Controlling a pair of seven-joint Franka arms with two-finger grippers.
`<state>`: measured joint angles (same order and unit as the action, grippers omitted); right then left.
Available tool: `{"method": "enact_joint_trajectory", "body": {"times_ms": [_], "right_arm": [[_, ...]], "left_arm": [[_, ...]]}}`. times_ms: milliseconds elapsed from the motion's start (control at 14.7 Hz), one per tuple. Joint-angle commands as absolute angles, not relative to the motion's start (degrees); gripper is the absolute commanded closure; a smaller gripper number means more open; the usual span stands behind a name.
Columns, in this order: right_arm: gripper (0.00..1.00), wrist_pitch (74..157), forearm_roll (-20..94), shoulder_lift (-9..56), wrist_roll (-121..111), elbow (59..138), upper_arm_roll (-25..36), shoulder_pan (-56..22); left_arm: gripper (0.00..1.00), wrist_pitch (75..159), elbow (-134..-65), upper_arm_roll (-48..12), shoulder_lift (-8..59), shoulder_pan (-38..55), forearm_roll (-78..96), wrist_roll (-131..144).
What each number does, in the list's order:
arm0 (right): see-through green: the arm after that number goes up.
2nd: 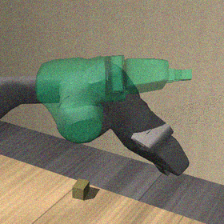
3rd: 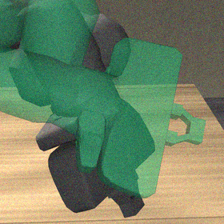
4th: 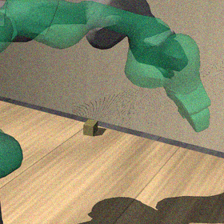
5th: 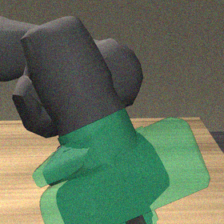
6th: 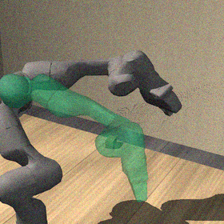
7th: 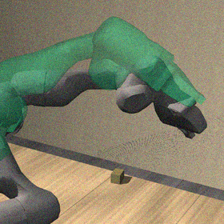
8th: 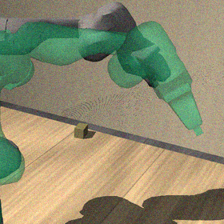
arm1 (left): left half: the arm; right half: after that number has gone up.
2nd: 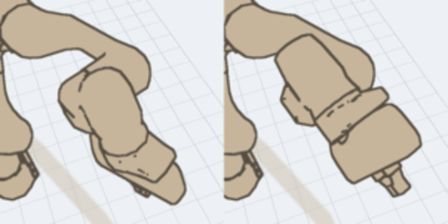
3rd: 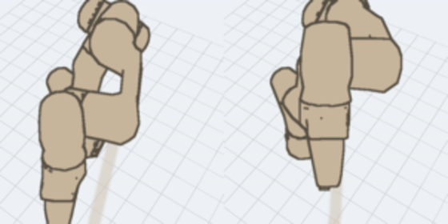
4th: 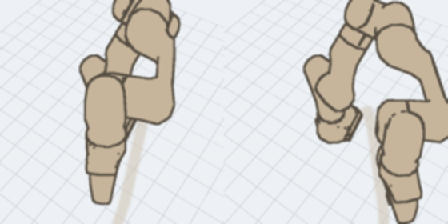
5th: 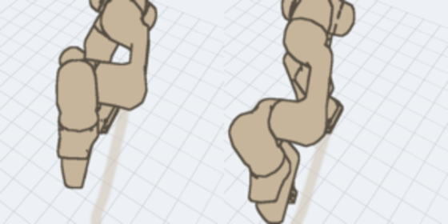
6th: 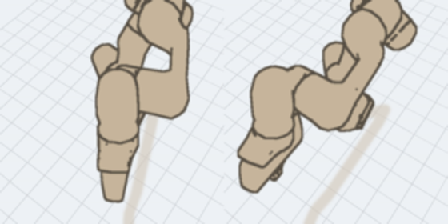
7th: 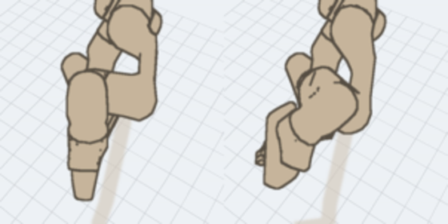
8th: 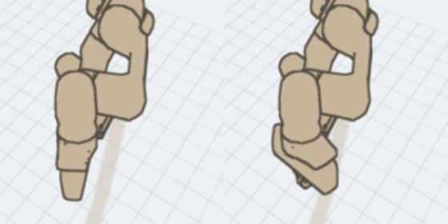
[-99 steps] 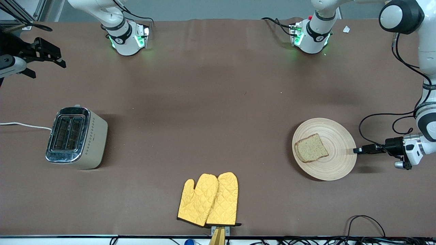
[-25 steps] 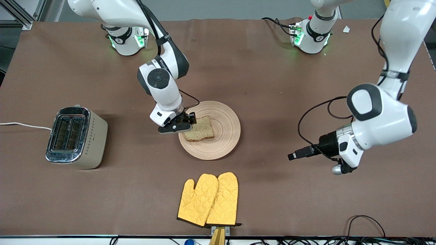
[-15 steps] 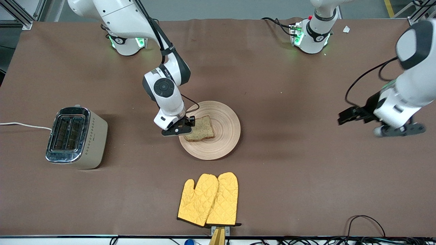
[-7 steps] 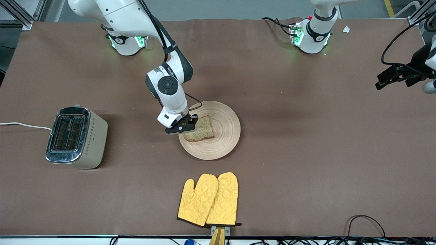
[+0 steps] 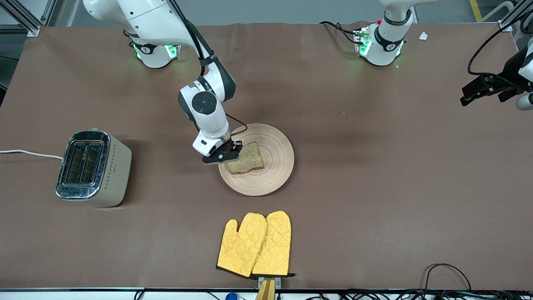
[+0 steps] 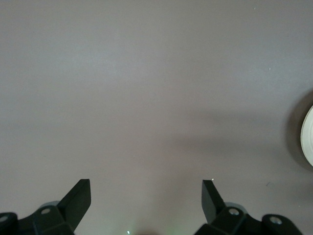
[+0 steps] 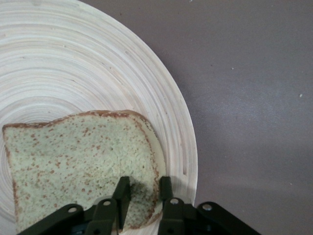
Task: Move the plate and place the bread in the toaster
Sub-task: 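Close the right gripper on the bread while the left gripper withdraws, then lift the bread with the right gripper and carry it over the toaster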
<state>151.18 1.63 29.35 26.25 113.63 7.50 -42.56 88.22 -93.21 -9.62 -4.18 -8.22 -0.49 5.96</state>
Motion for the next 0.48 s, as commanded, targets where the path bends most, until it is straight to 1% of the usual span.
{"method": "enact_joint_trajectory", "body": {"times_ms": [0,68,136,272,340,409], "right_arm": [[0.71,154.0,0.9,29.3,26.6,115.6,7.7,-43.0],[0.74,154.0,0.9,29.3,26.6,115.6,7.7,-43.0],[0.80,154.0,0.9,29.3,26.5,115.6,7.7,-43.0],[0.96,153.3,0.9,29.2,26.5,115.5,7.6,-43.0],[0.99,153.2,0.9,29.0,26.8,115.4,7.6,-43.1],[0.99,153.0,1.0,28.5,26.6,115.3,7.6,-43.0]], "left_arm": [[0.00,85.9,-90.7,-9.7,-3.7,-8.1,-1.8,5.1],[0.00,85.8,-90.5,-9.7,-3.4,-8.0,-1.7,5.2],[0.00,85.8,-90.4,-9.7,-3.3,-8.0,-1.8,5.4],[0.00,85.8,-90.7,-9.8,-2.2,-8.0,-1.6,5.1],[0.00,85.8,-90.9,-9.8,-2.2,-8.0,-1.4,5.0],[0.00,85.8,-90.7,-9.8,-2.2,-8.0,-1.4,5.4]]}}
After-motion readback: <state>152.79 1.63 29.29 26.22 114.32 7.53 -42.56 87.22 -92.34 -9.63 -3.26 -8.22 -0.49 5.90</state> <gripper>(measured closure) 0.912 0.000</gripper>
